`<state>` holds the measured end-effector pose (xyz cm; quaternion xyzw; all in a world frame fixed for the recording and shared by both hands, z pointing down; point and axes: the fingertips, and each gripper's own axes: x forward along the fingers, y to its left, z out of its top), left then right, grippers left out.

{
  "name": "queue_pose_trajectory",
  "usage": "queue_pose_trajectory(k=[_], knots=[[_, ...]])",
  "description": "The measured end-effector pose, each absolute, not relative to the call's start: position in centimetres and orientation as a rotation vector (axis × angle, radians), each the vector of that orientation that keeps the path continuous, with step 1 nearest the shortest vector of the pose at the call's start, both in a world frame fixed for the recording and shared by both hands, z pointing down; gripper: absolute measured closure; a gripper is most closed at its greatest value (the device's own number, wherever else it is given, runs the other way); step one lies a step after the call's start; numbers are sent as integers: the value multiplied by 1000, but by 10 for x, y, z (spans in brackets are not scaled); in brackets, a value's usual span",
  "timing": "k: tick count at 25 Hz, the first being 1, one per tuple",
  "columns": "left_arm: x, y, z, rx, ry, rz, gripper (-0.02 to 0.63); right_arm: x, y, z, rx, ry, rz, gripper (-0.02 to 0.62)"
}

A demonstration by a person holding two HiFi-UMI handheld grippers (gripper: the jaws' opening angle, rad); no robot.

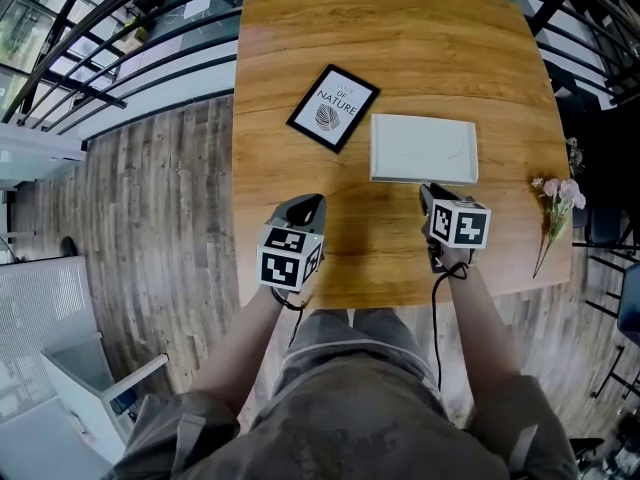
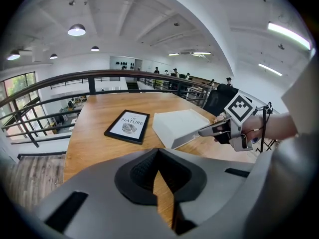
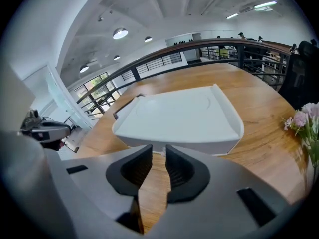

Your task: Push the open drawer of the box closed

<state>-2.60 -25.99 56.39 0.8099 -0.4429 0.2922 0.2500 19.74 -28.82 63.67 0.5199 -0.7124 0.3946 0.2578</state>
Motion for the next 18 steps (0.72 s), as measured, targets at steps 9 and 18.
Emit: queue_pose_trajectory(k=[9,18], knots=[[-26,-279,489,2373,-1286,720,591,181,-291,514,1443,-2218,868,523],[-31,-275,366,2609,-1433,530,591,156,-275,358,1519,-2546,540,538]])
